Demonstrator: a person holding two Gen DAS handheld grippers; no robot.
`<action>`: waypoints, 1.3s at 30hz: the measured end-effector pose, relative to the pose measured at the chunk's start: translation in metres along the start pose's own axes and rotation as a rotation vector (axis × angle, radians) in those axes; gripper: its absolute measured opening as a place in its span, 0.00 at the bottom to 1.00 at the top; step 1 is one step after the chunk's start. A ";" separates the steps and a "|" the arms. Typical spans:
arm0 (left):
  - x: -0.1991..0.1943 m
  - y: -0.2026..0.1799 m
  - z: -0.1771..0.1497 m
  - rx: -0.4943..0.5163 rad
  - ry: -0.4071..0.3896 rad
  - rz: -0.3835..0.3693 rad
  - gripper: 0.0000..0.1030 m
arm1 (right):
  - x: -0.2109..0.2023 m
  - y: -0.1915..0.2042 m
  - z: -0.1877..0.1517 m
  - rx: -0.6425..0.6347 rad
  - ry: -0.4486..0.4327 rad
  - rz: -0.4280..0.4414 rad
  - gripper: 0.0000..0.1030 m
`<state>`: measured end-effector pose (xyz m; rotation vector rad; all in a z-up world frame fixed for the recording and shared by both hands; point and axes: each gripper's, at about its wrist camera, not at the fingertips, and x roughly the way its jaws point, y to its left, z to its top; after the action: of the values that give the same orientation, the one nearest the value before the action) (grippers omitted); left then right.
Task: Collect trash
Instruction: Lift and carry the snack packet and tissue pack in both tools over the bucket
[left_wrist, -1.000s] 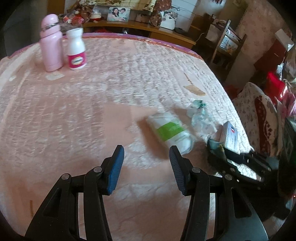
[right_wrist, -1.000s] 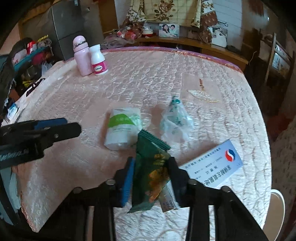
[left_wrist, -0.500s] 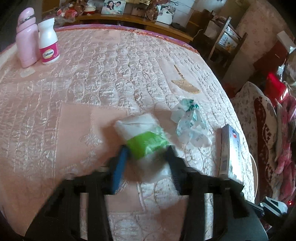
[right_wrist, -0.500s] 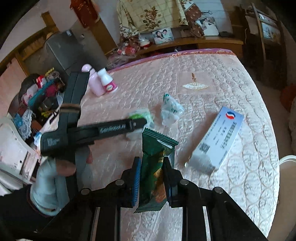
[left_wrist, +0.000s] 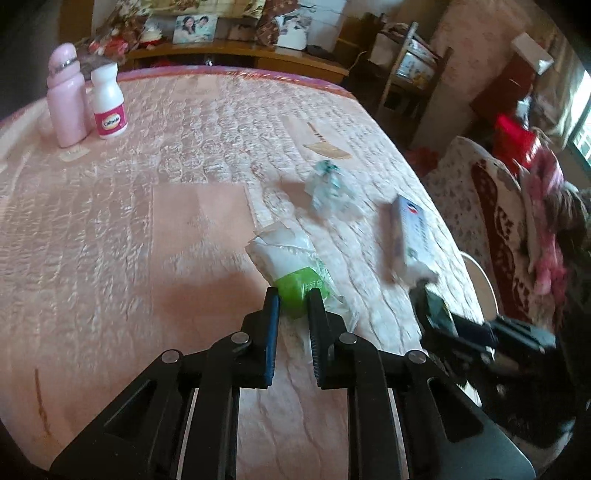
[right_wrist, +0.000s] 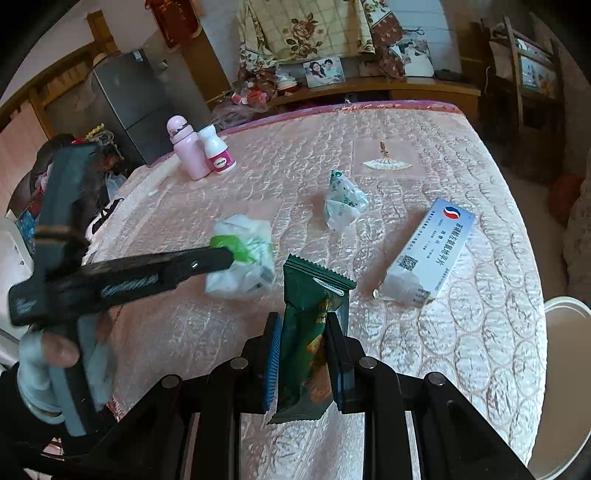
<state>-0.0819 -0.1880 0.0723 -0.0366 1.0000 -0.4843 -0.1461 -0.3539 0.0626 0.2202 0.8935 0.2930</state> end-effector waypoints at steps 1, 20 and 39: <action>-0.003 -0.003 -0.001 0.008 -0.004 0.000 0.12 | -0.001 0.000 -0.001 0.003 -0.001 -0.003 0.21; -0.044 -0.094 -0.025 0.170 -0.057 -0.098 0.12 | -0.070 -0.035 -0.027 0.090 -0.090 -0.105 0.21; -0.010 -0.190 -0.023 0.288 -0.011 -0.196 0.12 | -0.127 -0.110 -0.056 0.221 -0.135 -0.247 0.21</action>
<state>-0.1762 -0.3491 0.1143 0.1212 0.9125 -0.8032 -0.2480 -0.4965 0.0878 0.3270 0.8093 -0.0505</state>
